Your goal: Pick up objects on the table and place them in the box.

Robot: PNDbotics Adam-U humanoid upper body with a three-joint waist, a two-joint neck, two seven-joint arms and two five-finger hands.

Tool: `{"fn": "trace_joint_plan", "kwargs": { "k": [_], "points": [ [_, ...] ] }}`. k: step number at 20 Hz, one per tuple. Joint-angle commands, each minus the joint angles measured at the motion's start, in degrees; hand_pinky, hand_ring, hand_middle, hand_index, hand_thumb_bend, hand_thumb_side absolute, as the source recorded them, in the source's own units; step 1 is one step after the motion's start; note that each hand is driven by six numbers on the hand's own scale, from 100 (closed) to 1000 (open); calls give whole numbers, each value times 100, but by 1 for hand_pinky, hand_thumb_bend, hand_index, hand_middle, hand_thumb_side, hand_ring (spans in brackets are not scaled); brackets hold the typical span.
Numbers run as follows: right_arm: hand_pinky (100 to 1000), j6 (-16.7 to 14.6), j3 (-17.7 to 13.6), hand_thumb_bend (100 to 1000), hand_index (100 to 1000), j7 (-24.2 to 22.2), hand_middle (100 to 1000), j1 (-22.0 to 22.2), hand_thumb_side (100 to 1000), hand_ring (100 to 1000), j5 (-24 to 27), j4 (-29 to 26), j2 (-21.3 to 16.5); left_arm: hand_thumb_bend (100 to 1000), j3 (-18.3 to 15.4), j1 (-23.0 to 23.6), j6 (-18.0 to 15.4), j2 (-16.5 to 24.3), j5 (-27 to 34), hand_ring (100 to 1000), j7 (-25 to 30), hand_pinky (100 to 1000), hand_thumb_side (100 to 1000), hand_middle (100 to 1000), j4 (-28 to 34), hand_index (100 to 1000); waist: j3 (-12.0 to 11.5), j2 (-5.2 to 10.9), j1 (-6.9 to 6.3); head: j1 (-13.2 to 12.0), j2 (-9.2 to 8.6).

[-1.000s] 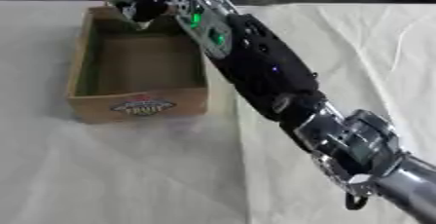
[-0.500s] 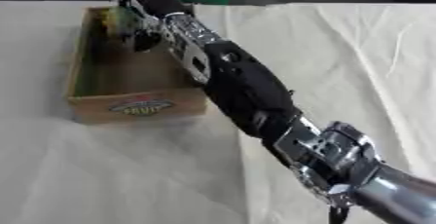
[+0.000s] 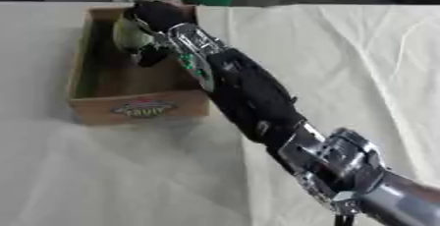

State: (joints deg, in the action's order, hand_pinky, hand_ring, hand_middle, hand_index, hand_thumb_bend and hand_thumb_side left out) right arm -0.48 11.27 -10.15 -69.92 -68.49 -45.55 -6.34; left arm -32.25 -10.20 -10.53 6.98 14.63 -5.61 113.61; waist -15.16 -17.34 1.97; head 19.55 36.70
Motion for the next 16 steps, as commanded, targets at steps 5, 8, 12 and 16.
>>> {"fn": "trace_joint_plan", "kwargs": {
  "k": [5, 8, 12, 16],
  "points": [
    [858, 23, -18, 568, 904, -206, 745, -303, 539, 841, 400, -538, -318, 100, -23, -75, 5, 109, -14, 511, -20, 764, 602, 523, 98, 705, 82, 140, -10, -52, -56],
    [859, 37, 117, 457, 894, -207, 731, -352, 606, 831, 699, -1018, -605, 100, -48, -71, 3, 125, -29, 511, -53, 764, 591, 523, 98, 705, 174, 150, -9, -182, -37],
    [849, 204, 168, 354, 886, -243, 709, -359, 552, 810, 1781, -2126, -1264, 100, -87, -54, -18, 149, -81, 512, -78, 764, 607, 524, 98, 706, 316, 160, -17, -457, 15],
    [846, 497, 171, 155, 884, -373, 708, -176, 582, 806, 2535, -3151, -2025, 100, -123, -34, -24, 159, -115, 512, -116, 763, 605, 524, 98, 706, 447, 181, -38, -686, 63]
  ]
}}
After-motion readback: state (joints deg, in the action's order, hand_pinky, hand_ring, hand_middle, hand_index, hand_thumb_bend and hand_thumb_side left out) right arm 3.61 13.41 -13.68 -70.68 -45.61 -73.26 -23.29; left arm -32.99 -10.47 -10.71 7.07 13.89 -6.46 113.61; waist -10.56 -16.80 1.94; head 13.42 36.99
